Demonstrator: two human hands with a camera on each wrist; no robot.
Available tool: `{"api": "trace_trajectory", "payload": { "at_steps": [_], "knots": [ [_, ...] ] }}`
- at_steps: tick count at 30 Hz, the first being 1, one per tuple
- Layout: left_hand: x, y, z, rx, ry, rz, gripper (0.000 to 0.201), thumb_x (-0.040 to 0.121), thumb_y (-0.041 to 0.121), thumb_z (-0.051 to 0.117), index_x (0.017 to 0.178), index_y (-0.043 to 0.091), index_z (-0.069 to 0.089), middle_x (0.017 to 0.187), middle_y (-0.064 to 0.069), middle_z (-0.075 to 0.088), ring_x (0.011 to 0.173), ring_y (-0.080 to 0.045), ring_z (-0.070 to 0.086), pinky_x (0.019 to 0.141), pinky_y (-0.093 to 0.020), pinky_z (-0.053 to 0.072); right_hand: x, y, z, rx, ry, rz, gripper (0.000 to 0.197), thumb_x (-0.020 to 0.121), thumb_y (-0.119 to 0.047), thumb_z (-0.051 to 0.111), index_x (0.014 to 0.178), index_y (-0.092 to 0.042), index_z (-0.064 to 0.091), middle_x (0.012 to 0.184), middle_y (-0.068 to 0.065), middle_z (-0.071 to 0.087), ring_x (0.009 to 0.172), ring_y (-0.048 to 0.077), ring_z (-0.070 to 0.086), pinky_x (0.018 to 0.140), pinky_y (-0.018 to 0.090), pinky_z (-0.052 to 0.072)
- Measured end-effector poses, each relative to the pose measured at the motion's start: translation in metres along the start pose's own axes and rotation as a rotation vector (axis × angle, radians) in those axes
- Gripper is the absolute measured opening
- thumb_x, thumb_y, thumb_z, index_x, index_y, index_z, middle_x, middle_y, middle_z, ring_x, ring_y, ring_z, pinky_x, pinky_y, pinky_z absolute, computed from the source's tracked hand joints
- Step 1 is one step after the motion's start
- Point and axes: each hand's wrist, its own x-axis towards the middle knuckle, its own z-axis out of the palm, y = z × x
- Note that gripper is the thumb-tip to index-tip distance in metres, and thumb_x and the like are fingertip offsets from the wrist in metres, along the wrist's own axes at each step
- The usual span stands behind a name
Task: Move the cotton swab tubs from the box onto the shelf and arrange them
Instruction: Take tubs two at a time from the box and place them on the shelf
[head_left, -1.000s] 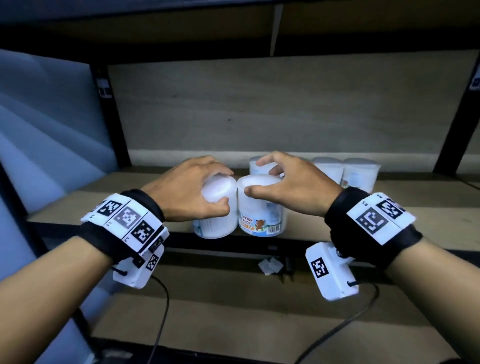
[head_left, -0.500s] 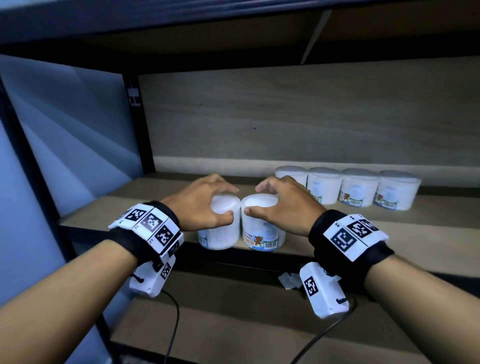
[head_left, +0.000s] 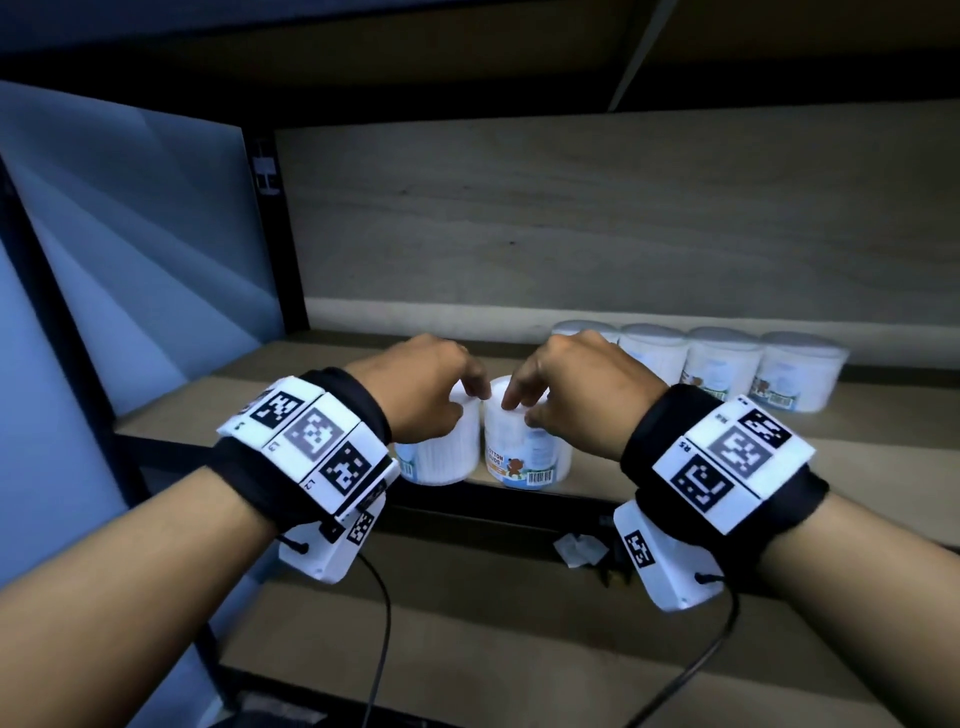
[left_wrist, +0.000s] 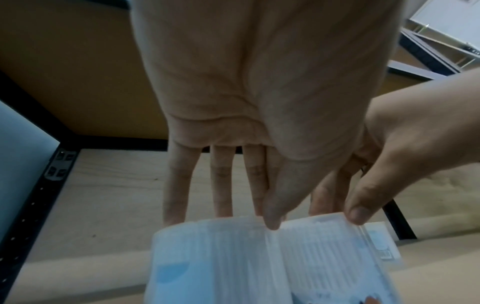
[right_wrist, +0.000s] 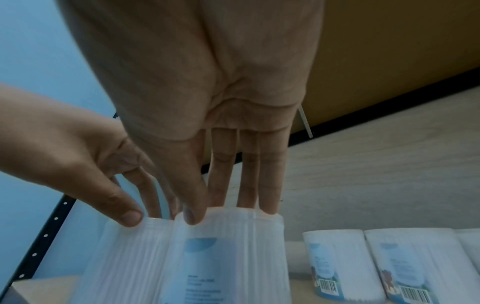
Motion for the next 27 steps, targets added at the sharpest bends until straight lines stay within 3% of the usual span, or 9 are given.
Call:
{"api": "trace_trajectory", "payload": {
  "at_steps": [5, 9, 11, 15, 21, 24, 27],
  "knots": [
    [0.006, -0.007, 0.002, -0.013, 0.016, -0.006, 0.035, 0.088, 0.015, 0.067, 0.119, 0.031, 0.068, 0.121, 0.015, 0.065, 0.09, -0.003, 0.045, 0.083, -0.019, 0.036, 0.004, 0.002, 0.001, 0.025, 0.007, 0.005, 0.028, 0.082, -0.011, 0.073, 0.094, -0.036, 0.079, 0.095, -0.013, 0.074, 0.093, 0.011, 0.067, 0.079, 0.025, 0.053],
    [0.012, -0.016, 0.005, 0.003, -0.002, -0.04, 0.034, 0.089, 0.021, 0.066, 0.123, 0.026, 0.065, 0.124, 0.01, 0.062, 0.1, -0.008, 0.055, 0.085, -0.021, 0.04, 0.017, 0.006, 0.005, 0.038, 0.002, 0.024, 0.027, 0.079, -0.01, 0.076, 0.091, -0.034, 0.08, 0.091, -0.013, 0.073, 0.09, 0.009, 0.066, 0.073, 0.019, 0.045],
    [0.016, -0.022, 0.005, -0.001, -0.021, -0.052, 0.034, 0.089, 0.022, 0.066, 0.122, 0.027, 0.065, 0.125, 0.009, 0.062, 0.108, -0.012, 0.058, 0.09, -0.024, 0.045, 0.027, 0.008, 0.008, 0.05, -0.01, 0.035, 0.026, 0.077, -0.011, 0.079, 0.089, -0.033, 0.08, 0.09, -0.013, 0.074, 0.089, 0.009, 0.067, 0.076, 0.02, 0.049],
    [0.028, -0.034, 0.001, -0.005, -0.073, -0.035, 0.032, 0.088, 0.023, 0.066, 0.119, 0.031, 0.065, 0.122, 0.012, 0.063, 0.103, -0.009, 0.057, 0.091, -0.027, 0.047, 0.048, 0.01, 0.01, 0.04, -0.057, 0.044, 0.024, 0.076, -0.013, 0.082, 0.089, -0.033, 0.08, 0.094, -0.01, 0.075, 0.091, 0.01, 0.068, 0.085, 0.025, 0.055],
    [0.056, -0.06, 0.003, -0.042, -0.106, -0.044, 0.033, 0.084, 0.02, 0.073, 0.115, 0.031, 0.069, 0.124, 0.007, 0.064, 0.109, -0.016, 0.061, 0.098, -0.037, 0.049, 0.083, 0.016, 0.014, -0.006, -0.124, 0.057, 0.033, 0.079, -0.007, 0.075, 0.093, -0.036, 0.08, 0.107, -0.006, 0.073, 0.101, 0.015, 0.067, 0.093, 0.031, 0.054],
    [0.071, -0.074, 0.004, -0.1, -0.119, -0.051, 0.034, 0.081, 0.017, 0.076, 0.112, 0.031, 0.072, 0.119, 0.01, 0.067, 0.103, -0.014, 0.063, 0.099, -0.035, 0.049, 0.098, 0.017, 0.015, -0.031, -0.159, 0.042, 0.03, 0.079, -0.008, 0.078, 0.097, -0.032, 0.08, 0.101, -0.008, 0.074, 0.101, 0.012, 0.066, 0.096, 0.027, 0.052],
    [0.085, -0.079, 0.003, -0.09, -0.117, -0.039, 0.033, 0.081, 0.014, 0.076, 0.111, 0.028, 0.072, 0.104, 0.016, 0.064, 0.093, -0.007, 0.056, 0.094, -0.026, 0.044, 0.113, 0.018, 0.015, -0.023, -0.176, 0.061, 0.027, 0.079, -0.01, 0.08, 0.099, -0.029, 0.08, 0.1, -0.009, 0.075, 0.101, 0.009, 0.067, 0.096, 0.025, 0.051]
  ]
}}
